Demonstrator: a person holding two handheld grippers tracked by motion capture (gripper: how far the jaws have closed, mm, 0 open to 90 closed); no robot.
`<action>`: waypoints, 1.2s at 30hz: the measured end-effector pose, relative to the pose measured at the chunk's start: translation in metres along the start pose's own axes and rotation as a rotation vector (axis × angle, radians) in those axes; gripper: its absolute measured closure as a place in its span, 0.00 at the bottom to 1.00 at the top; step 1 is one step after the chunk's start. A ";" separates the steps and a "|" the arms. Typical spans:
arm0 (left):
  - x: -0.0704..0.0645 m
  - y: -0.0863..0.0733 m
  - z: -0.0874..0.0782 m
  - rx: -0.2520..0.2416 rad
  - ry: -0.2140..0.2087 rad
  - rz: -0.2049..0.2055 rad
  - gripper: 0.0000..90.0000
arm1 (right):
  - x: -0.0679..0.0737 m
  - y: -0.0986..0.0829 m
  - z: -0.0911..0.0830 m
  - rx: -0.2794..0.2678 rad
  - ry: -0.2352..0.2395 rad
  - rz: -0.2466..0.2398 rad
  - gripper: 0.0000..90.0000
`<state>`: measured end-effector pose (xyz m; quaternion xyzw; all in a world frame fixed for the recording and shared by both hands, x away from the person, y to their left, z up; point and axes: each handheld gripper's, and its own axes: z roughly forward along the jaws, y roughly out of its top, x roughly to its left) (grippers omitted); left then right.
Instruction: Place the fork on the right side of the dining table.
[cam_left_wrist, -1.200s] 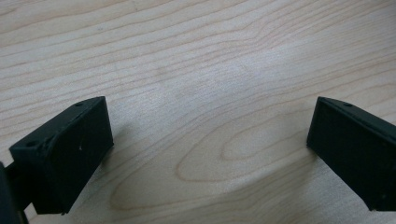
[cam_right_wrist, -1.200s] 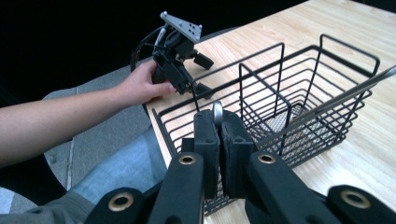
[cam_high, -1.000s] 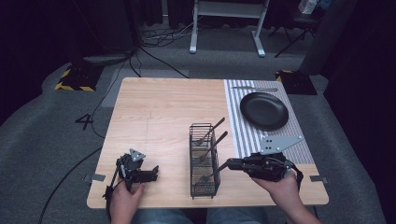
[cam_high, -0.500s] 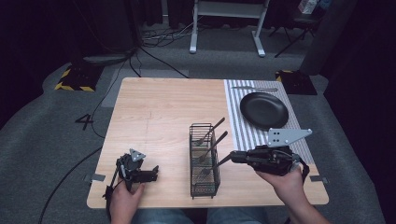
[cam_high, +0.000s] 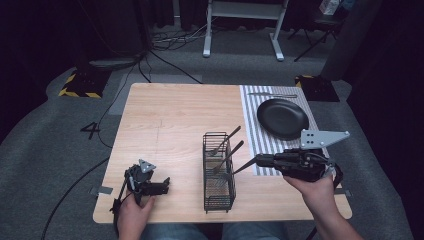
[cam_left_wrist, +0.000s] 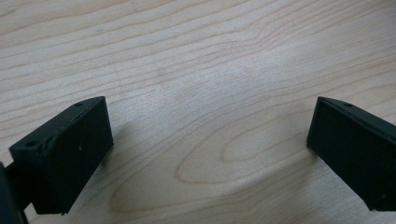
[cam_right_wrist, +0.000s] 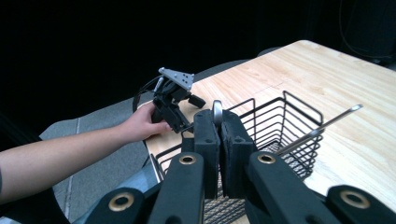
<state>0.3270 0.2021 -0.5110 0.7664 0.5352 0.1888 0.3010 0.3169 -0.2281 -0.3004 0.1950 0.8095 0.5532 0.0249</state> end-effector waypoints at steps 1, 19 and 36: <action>0.000 0.000 0.000 0.000 -0.001 0.001 0.00 | 0.000 0.001 -0.002 -0.004 -0.002 -0.001 0.97; 0.000 0.000 0.000 0.000 -0.002 0.004 0.00 | -0.008 0.002 -0.050 -0.061 -0.085 0.026 0.97; 0.000 0.000 0.000 0.001 -0.002 0.004 0.00 | -0.020 -0.003 -0.090 -0.101 -0.180 0.056 0.97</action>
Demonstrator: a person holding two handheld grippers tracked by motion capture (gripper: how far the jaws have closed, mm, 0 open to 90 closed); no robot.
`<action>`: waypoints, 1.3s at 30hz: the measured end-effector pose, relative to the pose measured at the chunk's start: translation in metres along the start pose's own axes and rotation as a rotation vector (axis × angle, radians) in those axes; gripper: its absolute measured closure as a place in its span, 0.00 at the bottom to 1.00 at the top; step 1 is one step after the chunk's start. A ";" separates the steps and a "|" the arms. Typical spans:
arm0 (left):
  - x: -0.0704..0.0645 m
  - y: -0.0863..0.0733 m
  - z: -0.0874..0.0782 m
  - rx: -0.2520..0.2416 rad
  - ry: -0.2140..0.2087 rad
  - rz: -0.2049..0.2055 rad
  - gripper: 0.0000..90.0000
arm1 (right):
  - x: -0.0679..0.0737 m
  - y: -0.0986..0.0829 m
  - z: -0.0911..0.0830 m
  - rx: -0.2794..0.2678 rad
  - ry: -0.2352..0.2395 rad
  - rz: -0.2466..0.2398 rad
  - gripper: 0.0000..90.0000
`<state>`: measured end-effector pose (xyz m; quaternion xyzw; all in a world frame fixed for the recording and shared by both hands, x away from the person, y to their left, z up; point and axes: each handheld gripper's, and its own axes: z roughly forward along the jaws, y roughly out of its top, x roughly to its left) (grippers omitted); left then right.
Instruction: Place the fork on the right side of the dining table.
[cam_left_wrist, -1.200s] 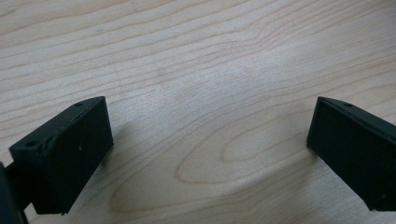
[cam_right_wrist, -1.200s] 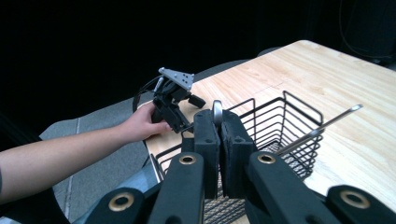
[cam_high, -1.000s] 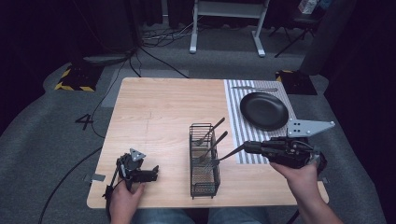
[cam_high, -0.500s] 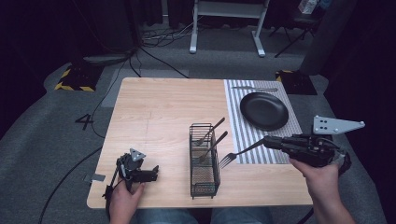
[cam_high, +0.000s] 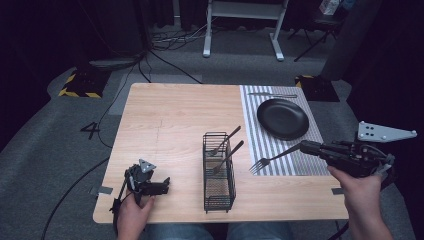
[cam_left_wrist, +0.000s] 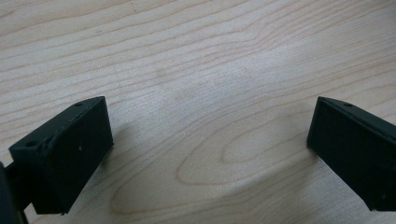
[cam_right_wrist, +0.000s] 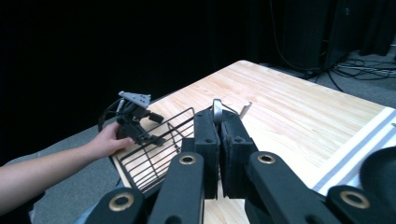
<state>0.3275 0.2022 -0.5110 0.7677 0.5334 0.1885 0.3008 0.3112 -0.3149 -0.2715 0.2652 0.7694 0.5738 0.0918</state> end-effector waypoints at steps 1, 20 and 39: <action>0.000 0.000 0.000 0.000 0.000 0.000 0.00 | -0.002 0.000 -0.001 0.000 -0.006 0.003 0.97; 0.000 0.000 0.000 0.000 0.000 0.000 0.00 | -0.051 -0.008 -0.007 0.001 -0.165 0.074 0.97; 0.001 0.000 0.000 0.001 -0.007 0.010 0.00 | -0.103 -0.023 0.014 0.060 -0.301 0.165 0.97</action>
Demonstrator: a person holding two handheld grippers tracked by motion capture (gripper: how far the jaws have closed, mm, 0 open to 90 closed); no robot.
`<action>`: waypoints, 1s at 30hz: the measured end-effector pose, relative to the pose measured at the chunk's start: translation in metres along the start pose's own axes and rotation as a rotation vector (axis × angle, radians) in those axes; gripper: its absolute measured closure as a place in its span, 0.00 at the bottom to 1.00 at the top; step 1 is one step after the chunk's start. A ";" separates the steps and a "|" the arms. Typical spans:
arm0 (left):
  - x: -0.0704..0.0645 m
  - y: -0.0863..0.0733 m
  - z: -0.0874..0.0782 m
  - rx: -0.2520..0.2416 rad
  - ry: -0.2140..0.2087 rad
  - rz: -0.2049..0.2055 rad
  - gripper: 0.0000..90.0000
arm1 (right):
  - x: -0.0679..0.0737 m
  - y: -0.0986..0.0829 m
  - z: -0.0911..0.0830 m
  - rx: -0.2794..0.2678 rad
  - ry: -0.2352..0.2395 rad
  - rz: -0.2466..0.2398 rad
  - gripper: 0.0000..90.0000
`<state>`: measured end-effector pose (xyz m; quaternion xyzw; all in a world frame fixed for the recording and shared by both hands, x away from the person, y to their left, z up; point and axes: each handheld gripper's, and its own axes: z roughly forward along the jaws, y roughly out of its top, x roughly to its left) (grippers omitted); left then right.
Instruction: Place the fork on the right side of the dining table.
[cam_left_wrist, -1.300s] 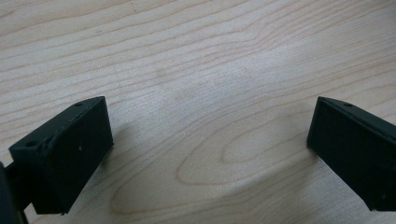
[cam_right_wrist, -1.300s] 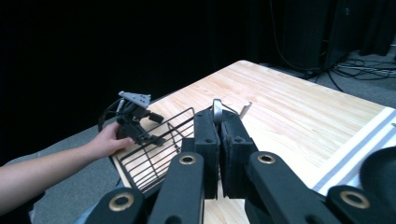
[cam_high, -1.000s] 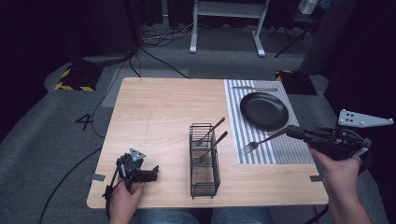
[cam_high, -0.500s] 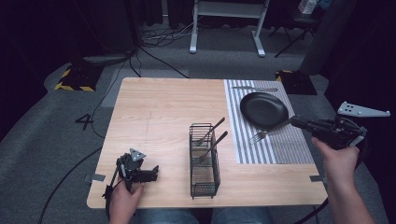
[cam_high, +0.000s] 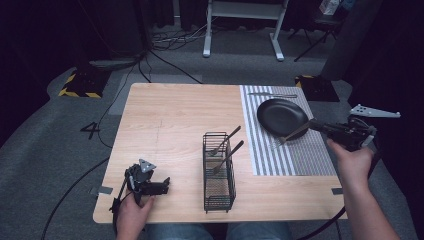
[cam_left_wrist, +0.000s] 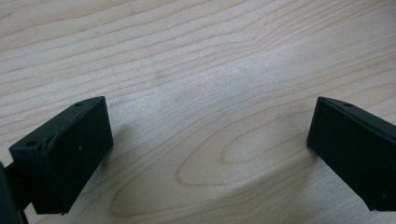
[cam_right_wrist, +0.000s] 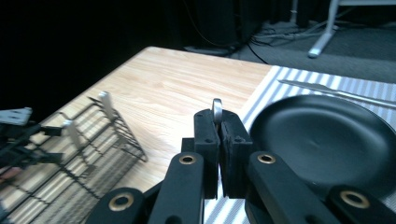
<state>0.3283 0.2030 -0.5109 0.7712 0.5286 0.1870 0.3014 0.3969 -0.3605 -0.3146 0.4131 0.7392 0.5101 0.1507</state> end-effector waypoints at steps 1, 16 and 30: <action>0.000 0.000 0.000 0.000 -0.001 0.000 0.00 | -0.002 -0.001 0.003 0.006 -0.007 0.001 0.97; -0.001 0.000 0.000 0.000 0.005 -0.005 0.00 | -0.020 -0.015 0.040 0.073 -0.050 0.062 0.97; -0.001 0.000 0.000 0.000 0.005 -0.006 0.00 | -0.022 -0.025 0.060 0.094 -0.051 0.085 0.97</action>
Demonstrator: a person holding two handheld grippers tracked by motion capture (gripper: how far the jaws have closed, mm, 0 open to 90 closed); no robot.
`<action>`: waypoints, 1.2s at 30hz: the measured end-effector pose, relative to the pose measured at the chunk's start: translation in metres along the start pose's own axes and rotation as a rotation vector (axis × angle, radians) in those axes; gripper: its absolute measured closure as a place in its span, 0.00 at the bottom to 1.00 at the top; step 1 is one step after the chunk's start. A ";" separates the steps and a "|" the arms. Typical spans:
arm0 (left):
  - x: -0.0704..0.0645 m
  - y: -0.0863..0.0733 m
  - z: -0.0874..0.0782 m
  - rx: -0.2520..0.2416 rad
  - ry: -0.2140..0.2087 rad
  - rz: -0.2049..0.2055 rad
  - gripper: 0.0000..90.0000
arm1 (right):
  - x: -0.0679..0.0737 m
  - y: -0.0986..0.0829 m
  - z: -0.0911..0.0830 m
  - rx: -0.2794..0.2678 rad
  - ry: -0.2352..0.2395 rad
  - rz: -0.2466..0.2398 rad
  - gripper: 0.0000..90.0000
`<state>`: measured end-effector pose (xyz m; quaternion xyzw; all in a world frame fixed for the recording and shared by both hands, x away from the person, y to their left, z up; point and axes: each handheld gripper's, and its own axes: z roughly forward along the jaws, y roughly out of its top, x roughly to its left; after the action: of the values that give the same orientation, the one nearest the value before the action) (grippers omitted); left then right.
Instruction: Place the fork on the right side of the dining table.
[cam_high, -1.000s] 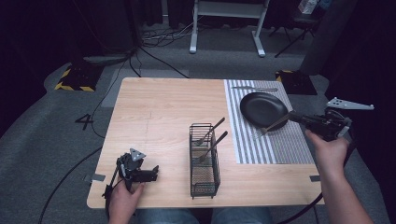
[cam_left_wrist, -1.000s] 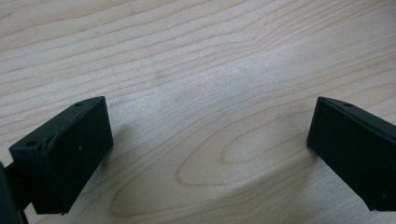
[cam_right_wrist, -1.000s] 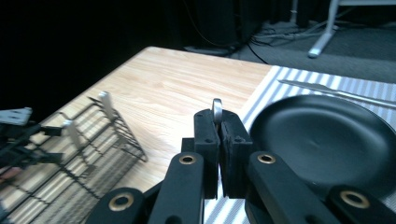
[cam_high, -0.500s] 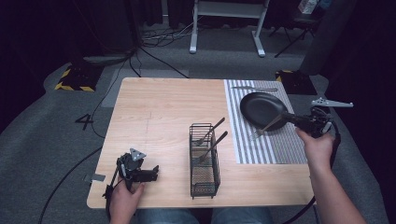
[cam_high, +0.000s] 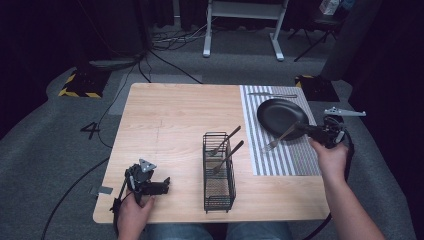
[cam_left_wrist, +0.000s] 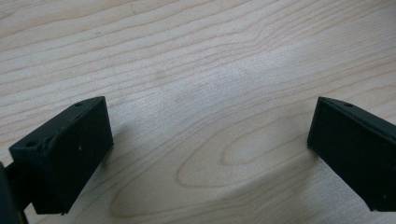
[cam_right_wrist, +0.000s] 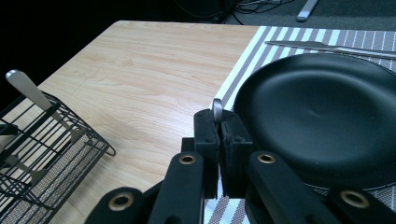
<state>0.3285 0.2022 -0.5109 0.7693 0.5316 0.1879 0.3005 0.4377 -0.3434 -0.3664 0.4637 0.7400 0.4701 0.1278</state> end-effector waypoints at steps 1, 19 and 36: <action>0.000 0.000 0.000 0.000 0.000 0.001 0.00 | 0.000 0.000 0.000 0.001 -0.002 0.001 0.97; 0.000 0.000 0.000 0.000 0.000 0.001 0.00 | -0.006 -0.005 0.004 0.021 -0.010 0.038 0.95; 0.000 0.000 0.000 0.000 0.000 0.000 0.00 | -0.016 -0.010 0.002 0.047 -0.038 0.086 0.78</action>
<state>0.3287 0.2022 -0.5109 0.7694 0.5314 0.1877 0.3005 0.4426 -0.3565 -0.3795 0.5069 0.7277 0.4488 0.1103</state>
